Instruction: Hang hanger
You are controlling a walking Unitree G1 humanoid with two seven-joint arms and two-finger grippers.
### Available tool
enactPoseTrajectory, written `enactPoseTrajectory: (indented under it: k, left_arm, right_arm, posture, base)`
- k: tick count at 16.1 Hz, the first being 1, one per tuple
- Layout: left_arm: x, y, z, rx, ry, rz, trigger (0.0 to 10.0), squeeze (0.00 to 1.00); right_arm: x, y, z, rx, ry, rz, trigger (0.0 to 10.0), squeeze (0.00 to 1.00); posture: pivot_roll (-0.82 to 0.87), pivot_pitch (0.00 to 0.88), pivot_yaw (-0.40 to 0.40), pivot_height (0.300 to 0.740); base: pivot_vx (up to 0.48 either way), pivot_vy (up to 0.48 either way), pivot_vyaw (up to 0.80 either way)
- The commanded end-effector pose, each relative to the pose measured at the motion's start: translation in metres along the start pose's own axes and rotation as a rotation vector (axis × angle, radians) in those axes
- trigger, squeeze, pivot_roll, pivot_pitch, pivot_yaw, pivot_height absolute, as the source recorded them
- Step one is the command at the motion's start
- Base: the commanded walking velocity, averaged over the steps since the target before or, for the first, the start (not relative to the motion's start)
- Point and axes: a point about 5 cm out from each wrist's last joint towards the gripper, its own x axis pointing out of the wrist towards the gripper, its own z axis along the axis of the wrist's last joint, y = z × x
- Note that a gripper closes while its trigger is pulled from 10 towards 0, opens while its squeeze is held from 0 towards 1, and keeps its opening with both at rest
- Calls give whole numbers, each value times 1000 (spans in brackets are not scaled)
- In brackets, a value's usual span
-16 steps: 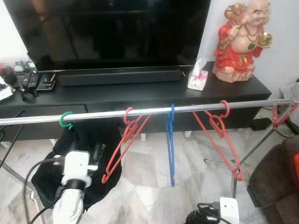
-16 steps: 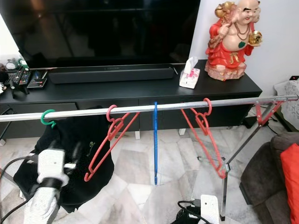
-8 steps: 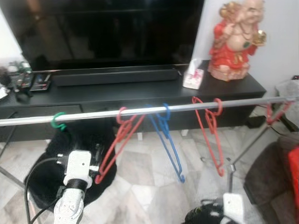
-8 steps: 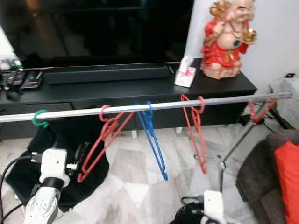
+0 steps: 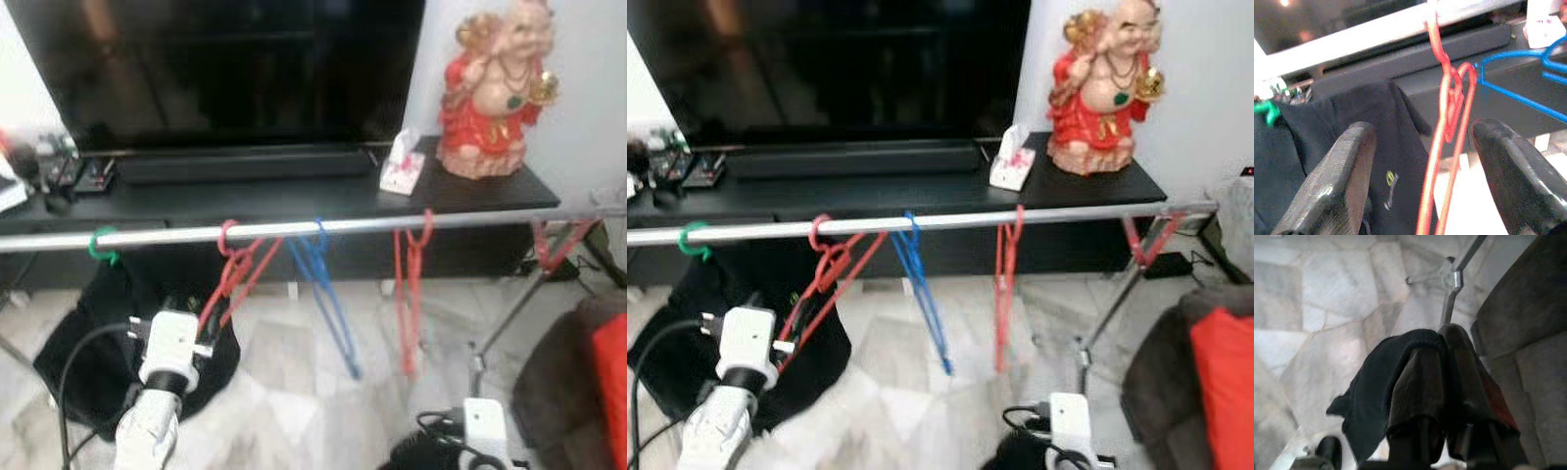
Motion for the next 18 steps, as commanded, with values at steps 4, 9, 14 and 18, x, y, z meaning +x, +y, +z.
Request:
enactPoseTrajectory:
  k: [4,9,14,18]
  left_arm:
    - [8,-4,2,-41,43,-123,10000,0]
    - [38,17,20,-221,63,-114,10000,0]
    - [42,2,30,-288,105,-341,10000,0]
    - [44,-8,22,-298,192,-311,10000,0]
  right_arm:
    - [0,9,4,-10,-23,29,10000,0]
    - [-1,13,5,-29,-31,47,10000,0]
    - [-2,15,1,-33,-13,52,10000,0]
    - [-5,14,-7,-36,20,54,10000,0]
  posture:
    - [-25,0,-8,740]
    - [-25,0,-9,740]
    - [-28,0,-3,740]
    - [-25,0,-1,740]
  base:
    - [0,0,0]
    - [0,0,0]
    - [0,0,0]
    - [0,0,0]
